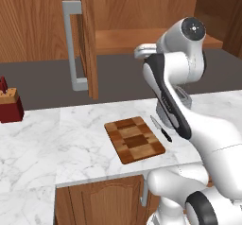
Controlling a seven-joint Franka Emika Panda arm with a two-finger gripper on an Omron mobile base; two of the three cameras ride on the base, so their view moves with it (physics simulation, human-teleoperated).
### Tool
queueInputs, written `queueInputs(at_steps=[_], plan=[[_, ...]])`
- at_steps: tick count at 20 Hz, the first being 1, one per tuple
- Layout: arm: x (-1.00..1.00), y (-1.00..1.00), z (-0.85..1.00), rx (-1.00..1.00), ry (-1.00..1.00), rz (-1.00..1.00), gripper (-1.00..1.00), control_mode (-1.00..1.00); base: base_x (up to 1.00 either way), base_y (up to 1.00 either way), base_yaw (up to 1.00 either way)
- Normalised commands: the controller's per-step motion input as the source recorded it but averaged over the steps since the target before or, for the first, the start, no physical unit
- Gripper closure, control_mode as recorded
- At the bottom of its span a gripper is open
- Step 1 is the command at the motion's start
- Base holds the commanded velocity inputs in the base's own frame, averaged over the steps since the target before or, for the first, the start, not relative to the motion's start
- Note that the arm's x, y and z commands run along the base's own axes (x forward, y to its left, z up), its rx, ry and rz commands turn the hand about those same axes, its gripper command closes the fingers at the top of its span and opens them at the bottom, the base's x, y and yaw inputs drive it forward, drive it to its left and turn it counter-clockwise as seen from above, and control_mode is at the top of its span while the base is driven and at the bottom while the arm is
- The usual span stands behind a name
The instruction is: Pick the bread, place it on the cutting board, pick the jam, place it on the counter, and close the cabinet.
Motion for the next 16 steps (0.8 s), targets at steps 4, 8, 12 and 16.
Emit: queueInputs(at_steps=[4, 8, 12, 16], plan=[[-0.44, 0.0, -0.09, 0.0, 0.19, 0.0, 1.0, -1.0, 0.0, 0.0, 0.0], [-0.28, 0.0, -0.09, 0.0, 0.2, 0.0, 1.0, -1.0, 0.0, 0.0, 0.0], [-0.19, 0.0, -0.26, 0.0, 0.12, 0.0, 1.0, -1.0, 0.0, 0.0, 0.0], [-0.12, 0.0, -0.38, 0.0, 0.11, 0.0, 1.0, -1.0, 0.0, 0.0, 0.0]])
